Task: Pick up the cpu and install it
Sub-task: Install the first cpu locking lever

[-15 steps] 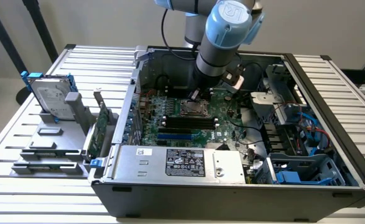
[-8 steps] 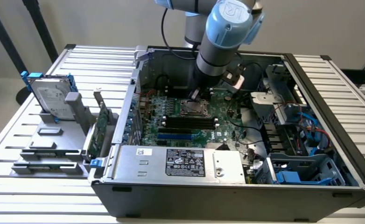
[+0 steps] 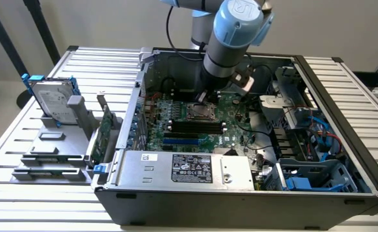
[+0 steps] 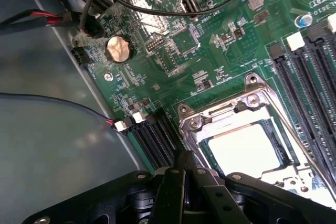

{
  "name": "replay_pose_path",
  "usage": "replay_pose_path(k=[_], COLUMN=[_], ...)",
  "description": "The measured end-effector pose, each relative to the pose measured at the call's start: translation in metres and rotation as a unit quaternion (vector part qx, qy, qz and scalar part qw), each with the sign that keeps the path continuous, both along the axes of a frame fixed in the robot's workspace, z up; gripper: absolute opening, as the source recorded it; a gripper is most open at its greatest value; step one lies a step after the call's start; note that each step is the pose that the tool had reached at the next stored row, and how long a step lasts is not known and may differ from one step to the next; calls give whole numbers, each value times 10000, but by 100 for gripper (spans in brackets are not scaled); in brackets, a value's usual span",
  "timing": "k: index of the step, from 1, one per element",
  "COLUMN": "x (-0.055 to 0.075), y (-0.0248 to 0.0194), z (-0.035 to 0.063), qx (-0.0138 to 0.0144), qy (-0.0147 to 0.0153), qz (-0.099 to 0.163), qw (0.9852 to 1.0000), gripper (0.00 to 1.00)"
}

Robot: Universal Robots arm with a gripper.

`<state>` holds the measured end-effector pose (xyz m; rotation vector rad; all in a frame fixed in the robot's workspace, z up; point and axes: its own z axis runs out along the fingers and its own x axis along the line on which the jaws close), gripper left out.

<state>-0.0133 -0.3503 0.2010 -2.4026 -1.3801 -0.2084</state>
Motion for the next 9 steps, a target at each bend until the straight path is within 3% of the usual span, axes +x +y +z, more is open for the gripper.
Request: replay_pose_path(k=[9], x=[-115], y=[-139], z=[96], qx=[0], qy=[0], qz=[1], qw=[10000], gripper=[11])
